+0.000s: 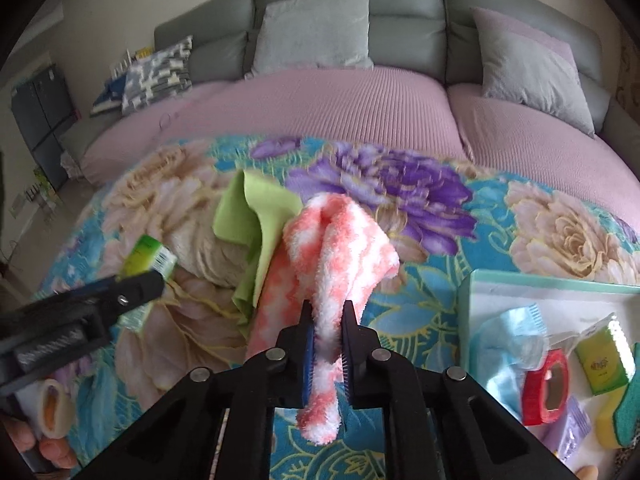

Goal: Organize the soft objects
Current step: 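Grasp the pink-and-white zigzag towel with the right tool while the left tool holds the box, then carry the green box and zigzag towel into the tray and open both tools, then move both tools back and grasp the lime-green cloth with the right tool, then grasp the cream lace cloth with the left tool while the right tool holds the green cloth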

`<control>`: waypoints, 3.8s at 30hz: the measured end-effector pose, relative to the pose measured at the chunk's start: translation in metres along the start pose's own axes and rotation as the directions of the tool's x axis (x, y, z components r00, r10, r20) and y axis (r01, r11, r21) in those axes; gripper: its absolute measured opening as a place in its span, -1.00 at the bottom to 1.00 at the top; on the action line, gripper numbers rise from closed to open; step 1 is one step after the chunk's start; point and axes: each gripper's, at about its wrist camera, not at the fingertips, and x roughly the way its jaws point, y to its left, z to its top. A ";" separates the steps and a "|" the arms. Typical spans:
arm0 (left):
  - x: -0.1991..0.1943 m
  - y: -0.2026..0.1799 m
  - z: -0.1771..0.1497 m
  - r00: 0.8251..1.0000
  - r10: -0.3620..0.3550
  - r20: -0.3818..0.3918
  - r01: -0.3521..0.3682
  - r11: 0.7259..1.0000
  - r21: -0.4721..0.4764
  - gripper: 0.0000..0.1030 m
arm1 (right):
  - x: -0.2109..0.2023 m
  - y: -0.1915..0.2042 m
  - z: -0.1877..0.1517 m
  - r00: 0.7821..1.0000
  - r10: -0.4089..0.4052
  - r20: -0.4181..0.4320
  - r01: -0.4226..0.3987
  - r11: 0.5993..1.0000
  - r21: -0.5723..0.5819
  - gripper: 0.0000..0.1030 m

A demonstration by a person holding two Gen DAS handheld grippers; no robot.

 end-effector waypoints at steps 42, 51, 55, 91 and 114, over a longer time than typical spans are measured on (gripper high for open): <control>-0.014 -0.237 -0.066 0.970 -0.234 -0.067 0.239 0.868 0.435 0.65 | -0.152 -0.214 -0.078 0.925 -0.378 -0.033 0.364 0.859 0.361 -0.13; -0.019 -0.187 -0.041 0.990 -0.124 0.062 0.092 0.925 0.369 0.97 | -0.149 -0.201 -0.072 0.918 -0.396 -0.020 0.380 0.863 0.334 0.33; -0.016 -0.143 -0.026 0.993 -0.011 0.114 -0.023 0.957 0.288 0.97 | -0.147 -0.189 -0.065 0.916 -0.402 0.002 0.380 0.867 0.322 0.37; 0.055 0.011 0.028 0.999 0.030 0.042 -0.029 0.999 -0.039 0.97 | 0.009 -0.006 0.032 0.999 -0.044 0.016 0.043 0.998 0.055 0.37; 0.067 0.007 0.027 0.998 -0.068 0.012 0.068 0.998 -0.008 -0.78 | 0.055 0.013 0.039 0.998 0.038 -0.044 -0.037 0.999 0.037 0.36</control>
